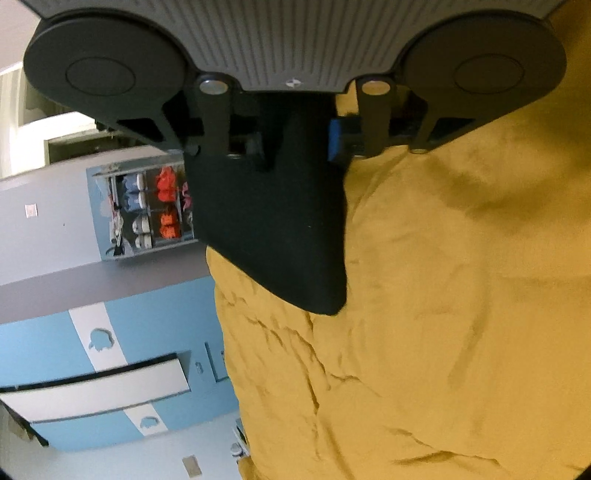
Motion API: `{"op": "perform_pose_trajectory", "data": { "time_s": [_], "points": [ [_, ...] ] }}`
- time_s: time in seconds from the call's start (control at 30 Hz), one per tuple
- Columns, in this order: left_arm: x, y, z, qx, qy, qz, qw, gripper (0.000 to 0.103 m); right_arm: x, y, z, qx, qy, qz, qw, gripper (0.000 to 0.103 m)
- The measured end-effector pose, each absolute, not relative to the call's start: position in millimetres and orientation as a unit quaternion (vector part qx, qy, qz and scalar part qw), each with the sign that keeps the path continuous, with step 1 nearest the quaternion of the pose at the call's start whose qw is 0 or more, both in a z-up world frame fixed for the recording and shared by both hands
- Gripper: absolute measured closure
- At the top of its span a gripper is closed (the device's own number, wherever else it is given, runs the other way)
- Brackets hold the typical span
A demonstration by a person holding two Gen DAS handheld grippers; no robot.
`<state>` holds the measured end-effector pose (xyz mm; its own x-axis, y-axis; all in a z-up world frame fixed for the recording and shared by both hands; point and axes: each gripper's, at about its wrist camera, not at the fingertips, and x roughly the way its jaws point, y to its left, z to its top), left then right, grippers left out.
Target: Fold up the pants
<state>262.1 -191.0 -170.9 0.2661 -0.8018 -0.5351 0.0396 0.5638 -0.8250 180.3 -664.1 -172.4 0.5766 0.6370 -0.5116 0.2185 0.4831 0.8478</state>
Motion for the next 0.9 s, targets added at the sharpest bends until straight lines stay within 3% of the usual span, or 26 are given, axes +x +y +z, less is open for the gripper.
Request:
{"op": "perform_pose_trajectory", "data": {
  "time_s": [0.13,0.43,0.9],
  "points": [
    [260,-194,-159,-0.347,0.518,-0.295,0.723,0.083,176,-662,-164,0.476,0.431,0.136,0.755,0.082],
    [248,-204,-107,-0.273,0.487,-0.308,0.77,0.085,168,-643,-111,0.41,0.427,0.115,0.798,0.087],
    [209,-136,9,-0.212,0.417,-0.35,0.812,0.085,123,-577,6,0.368,0.38,0.167,0.832,0.088]
  ]
}}
